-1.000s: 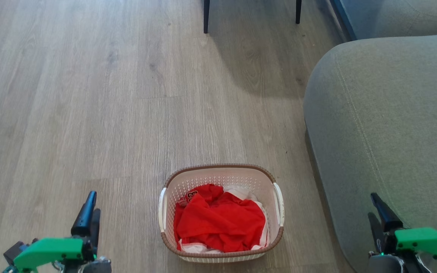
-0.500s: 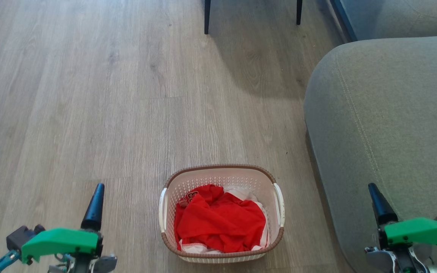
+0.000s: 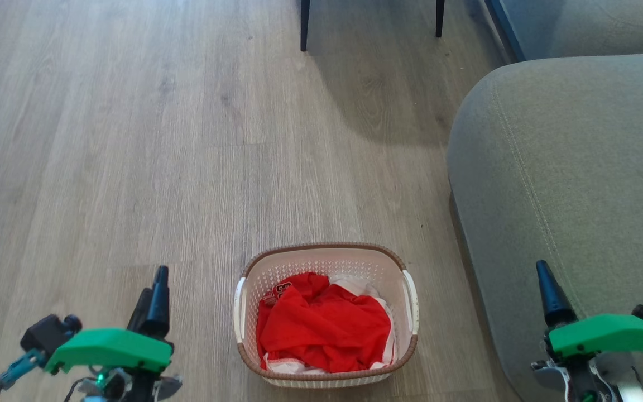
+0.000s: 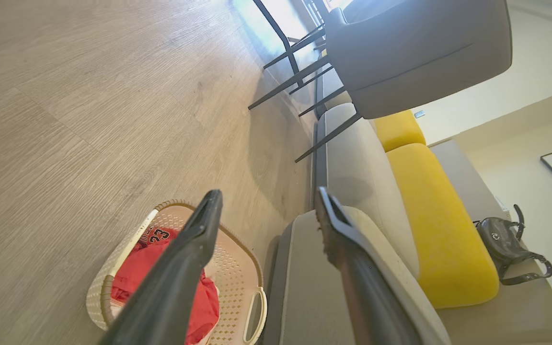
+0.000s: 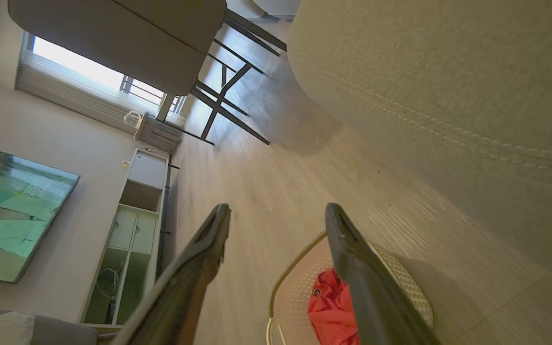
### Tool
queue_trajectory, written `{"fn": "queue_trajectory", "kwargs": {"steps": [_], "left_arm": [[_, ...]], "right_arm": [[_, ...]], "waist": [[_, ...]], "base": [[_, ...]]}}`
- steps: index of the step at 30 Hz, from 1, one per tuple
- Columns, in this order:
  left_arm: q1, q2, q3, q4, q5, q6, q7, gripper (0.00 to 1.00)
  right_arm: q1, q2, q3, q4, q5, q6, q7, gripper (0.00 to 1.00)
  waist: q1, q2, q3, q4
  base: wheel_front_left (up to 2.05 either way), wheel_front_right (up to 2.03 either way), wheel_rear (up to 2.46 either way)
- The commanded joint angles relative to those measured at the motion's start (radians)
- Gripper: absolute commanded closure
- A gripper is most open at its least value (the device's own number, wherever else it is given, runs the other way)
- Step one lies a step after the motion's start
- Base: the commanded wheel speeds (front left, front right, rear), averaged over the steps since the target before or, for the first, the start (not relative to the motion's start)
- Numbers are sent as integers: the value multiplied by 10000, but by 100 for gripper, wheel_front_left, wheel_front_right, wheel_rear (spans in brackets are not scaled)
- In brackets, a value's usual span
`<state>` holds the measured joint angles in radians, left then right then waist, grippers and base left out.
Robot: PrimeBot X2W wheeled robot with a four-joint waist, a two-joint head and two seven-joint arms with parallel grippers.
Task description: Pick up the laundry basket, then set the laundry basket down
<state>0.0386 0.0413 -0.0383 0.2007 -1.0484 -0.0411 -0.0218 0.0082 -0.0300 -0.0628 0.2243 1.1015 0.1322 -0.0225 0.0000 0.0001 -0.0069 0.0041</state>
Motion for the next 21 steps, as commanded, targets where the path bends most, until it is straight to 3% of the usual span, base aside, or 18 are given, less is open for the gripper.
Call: {"fn": "queue_trajectory", "kwargs": {"steps": [1,21], "left_arm": [[-482,75,-3,-466,521,81,-142,0],[-163,215,-558,-810,3187,470,-734,0]], "right_arm": [[-195,-103,141,-477,-461,-6,-162,0],[77,-129,596,-843,-3076,-8,-746,0]], "waist": [[0,-1,0,-2],[0,-1,-164,17]], "base": [[0,0,0],[0,0,0]]}}
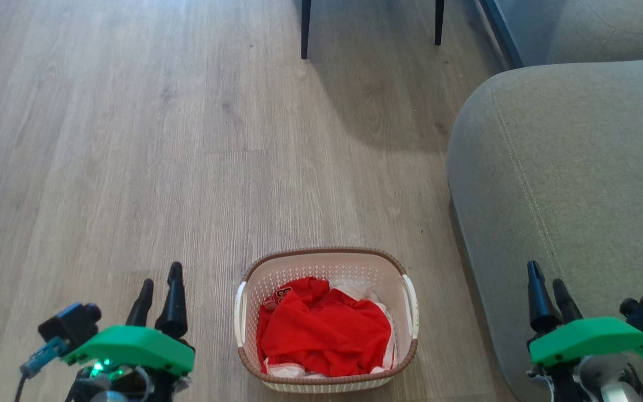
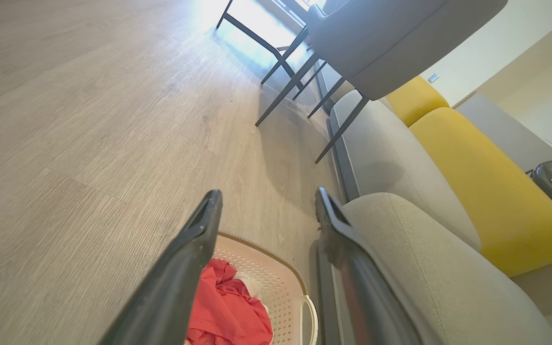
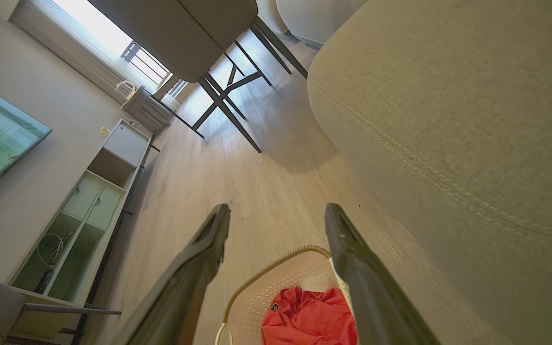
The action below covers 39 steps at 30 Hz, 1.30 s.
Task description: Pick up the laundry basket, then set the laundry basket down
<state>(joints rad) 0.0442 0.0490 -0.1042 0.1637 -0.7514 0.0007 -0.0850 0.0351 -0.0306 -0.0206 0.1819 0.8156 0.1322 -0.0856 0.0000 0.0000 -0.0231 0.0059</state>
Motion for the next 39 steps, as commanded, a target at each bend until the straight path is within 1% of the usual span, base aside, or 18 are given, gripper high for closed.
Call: {"fn": "queue_trajectory", "kwargs": {"steps": [1,24,39], "left_arm": [[-203,146,76,-461,344,70,-131,0],[73,341,-356,-618,3178,510,-812,0],[196,351,-595,-673,4832,660,-1227,0]], "right_arm": [[-183,-125,188,-442,-341,-8,-145,0],[-30,-155,519,-735,-3074,-11,-817,0],[47,-173,722,-950,-4742,-13,-1227,0]], "waist": [[0,0,-9,0],[0,0,-142,24],[0,0,-157,19]], "base": [[0,0,0],[0,0,0],[0,0,0]]}}
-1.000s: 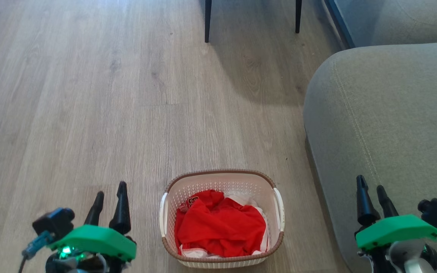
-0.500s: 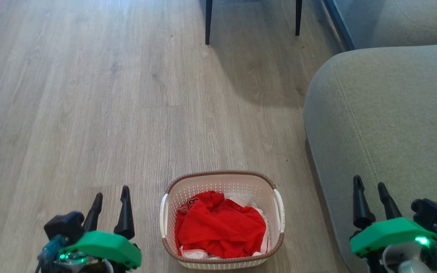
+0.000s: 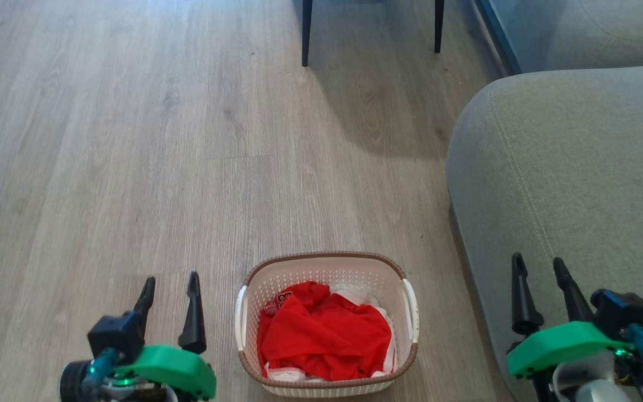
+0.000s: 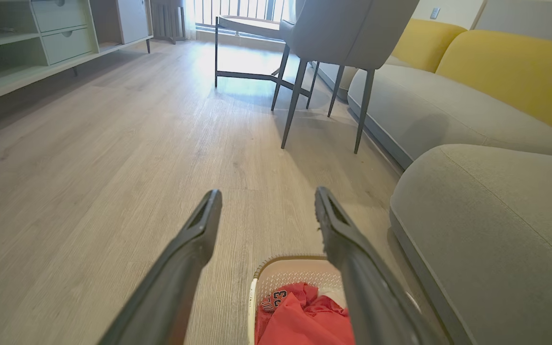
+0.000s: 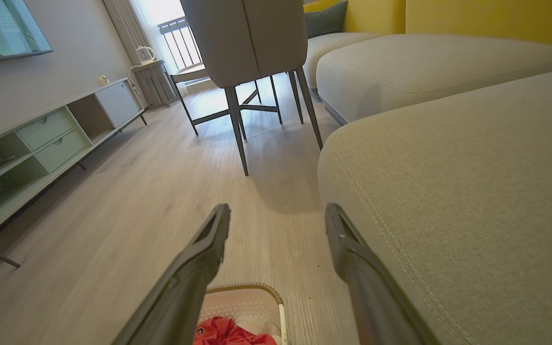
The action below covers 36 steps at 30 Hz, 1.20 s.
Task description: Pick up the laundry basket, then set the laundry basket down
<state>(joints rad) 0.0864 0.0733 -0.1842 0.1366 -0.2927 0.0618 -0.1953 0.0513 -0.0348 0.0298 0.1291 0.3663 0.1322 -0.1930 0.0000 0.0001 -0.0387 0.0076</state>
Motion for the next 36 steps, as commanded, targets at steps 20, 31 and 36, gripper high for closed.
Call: {"fn": "queue_trajectory", "kwargs": {"steps": [20,31,36], "left_arm": [[-89,56,-25,-478,2476,223,-665,0],[-117,0,29,-444,2490,169,-665,0],[-121,-22,43,-444,2508,161,-665,0]], "right_arm": [[-26,-154,481,-647,-2395,-15,-688,0],[-57,-154,468,-597,-2399,-15,-688,0],[-81,-154,446,-574,-2404,-15,-688,0]], "waist": [[0,-1,4,19],[0,-1,43,33],[0,-1,67,41]], "base": [[0,0,0],[0,0,0],[0,0,0]]}}
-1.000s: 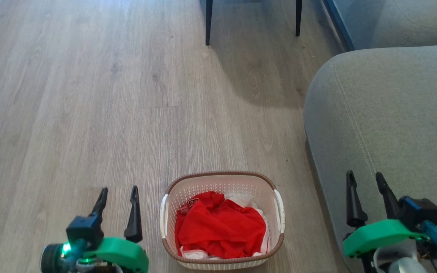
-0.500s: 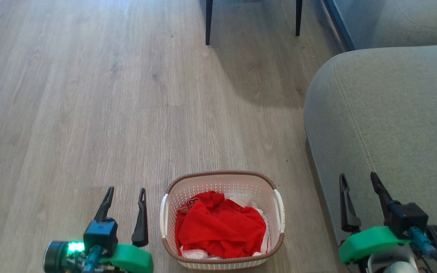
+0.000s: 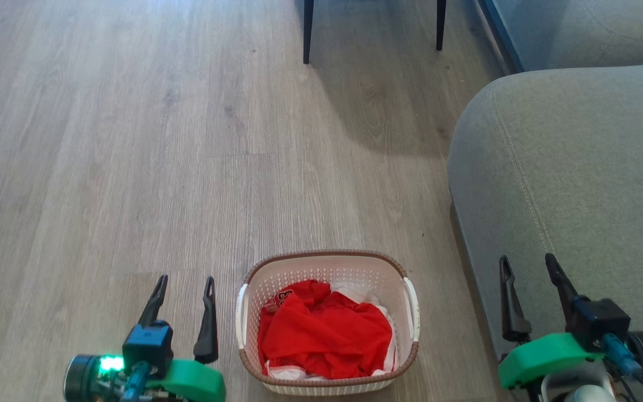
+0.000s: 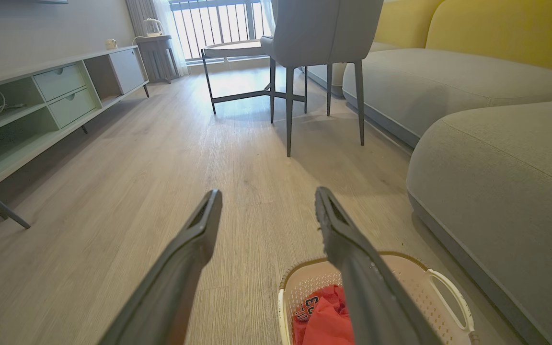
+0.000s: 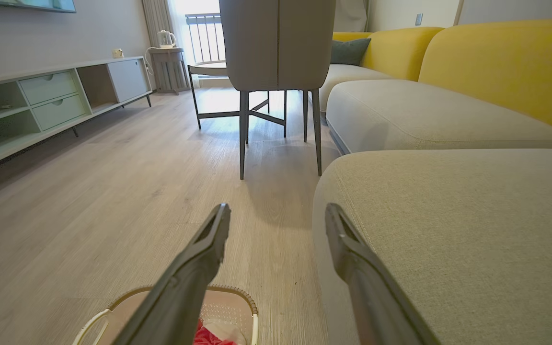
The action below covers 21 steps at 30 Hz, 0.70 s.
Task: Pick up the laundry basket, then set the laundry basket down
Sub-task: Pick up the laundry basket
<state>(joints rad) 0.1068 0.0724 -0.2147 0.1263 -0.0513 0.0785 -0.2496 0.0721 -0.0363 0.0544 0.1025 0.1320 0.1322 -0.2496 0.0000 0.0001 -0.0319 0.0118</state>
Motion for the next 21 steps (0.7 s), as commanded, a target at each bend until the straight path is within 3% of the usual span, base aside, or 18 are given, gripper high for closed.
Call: {"fn": "queue_trajectory", "kwargs": {"steps": [1,13,21], "left_arm": [[-323,-17,352,-344,97,-5,-122,0],[-444,-68,358,-323,111,-22,-122,0],[-1345,-134,452,271,-213,-204,-122,0]], "right_arm": [[-292,-139,200,-305,-65,-15,-122,0],[-451,-139,195,-186,-138,-15,-122,0],[-1504,-139,216,665,-120,-15,-122,0]], "waist": [[0,-1,7,0],[0,-1,405,10],[0,-1,1687,7]], "base": [[0,0,0],[0,0,0],[0,0,0]]}}
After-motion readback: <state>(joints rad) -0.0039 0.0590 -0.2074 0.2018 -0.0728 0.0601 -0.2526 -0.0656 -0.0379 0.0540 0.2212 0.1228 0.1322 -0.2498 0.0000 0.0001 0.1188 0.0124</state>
